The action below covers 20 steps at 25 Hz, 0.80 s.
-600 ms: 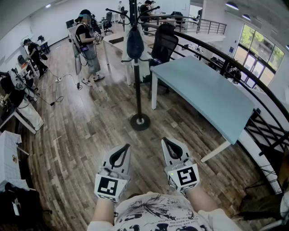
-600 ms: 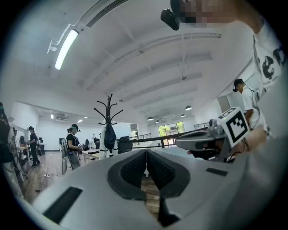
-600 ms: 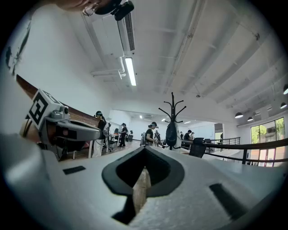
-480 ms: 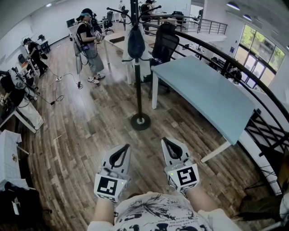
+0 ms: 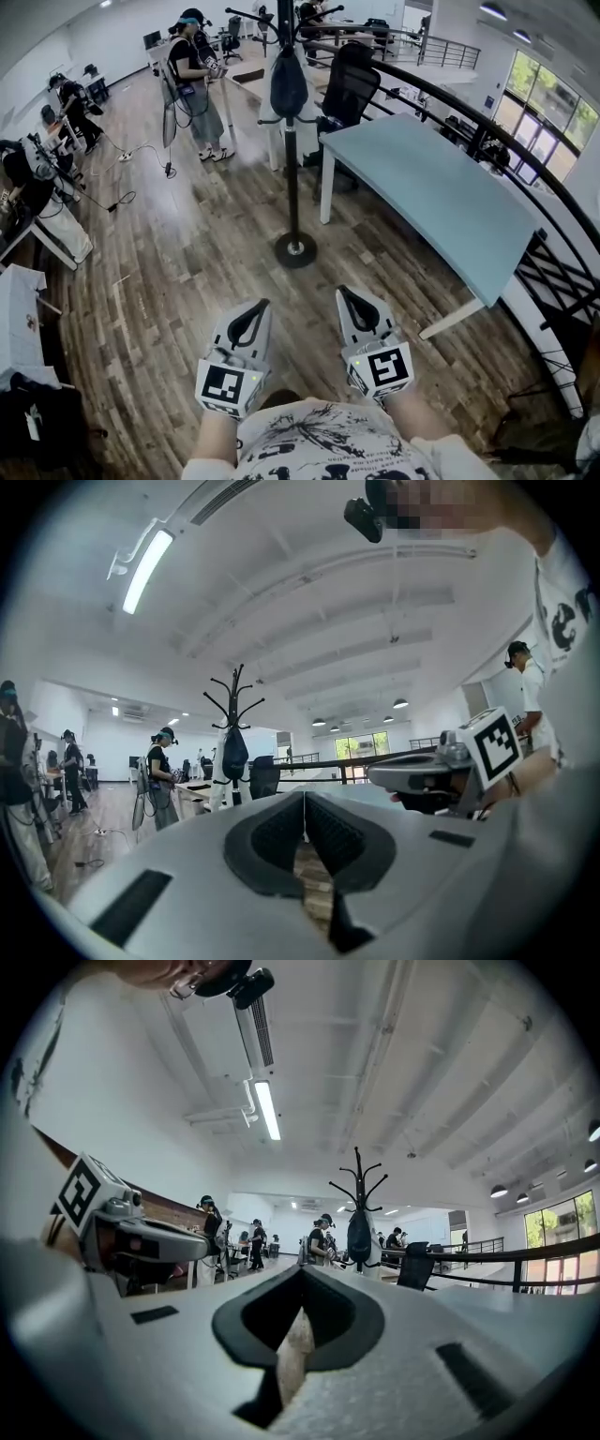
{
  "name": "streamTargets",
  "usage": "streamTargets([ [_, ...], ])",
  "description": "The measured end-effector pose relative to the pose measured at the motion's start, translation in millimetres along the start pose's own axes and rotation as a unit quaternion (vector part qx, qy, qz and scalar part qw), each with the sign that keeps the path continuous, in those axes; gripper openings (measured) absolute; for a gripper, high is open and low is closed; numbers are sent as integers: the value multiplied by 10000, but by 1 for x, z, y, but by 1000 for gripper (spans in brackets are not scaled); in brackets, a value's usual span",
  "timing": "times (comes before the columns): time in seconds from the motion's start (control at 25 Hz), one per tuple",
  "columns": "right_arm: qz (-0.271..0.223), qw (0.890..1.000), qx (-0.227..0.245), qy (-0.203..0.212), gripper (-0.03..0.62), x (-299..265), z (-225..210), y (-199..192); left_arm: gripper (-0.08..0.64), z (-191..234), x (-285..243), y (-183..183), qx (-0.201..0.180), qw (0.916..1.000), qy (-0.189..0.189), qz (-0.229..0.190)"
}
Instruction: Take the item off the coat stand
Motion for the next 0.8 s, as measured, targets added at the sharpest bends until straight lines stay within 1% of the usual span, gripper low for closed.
streamTargets([
  [0.28,41,9999,-90,73,-6,-33,-15,-9,5,24,-23,-3,-7,9998,143,122],
  [0.44,138,9998,-92,125,-6,-65,-22,-19,5,48,-47,-10,34,9999,133,77],
  [0.6,42,10000,-9,-1,-6,-110,-30,-23,5,87,-82,-14,56,9999,94,125],
  [0.68,-2,9999,34,-114,-6,-139,-35,-24,5,112,-104,-16,68,9999,31,119],
  [0.8,68,9997,68,-216,-6,-190,-44,-26,5,155,-139,-18,95,9999,-113,73],
])
Point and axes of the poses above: the fingertips, and each gripper's own axes: x backward along the fingers, z to its left, y out of its top, the point moved 8 cm from there along x, backward along the fingers
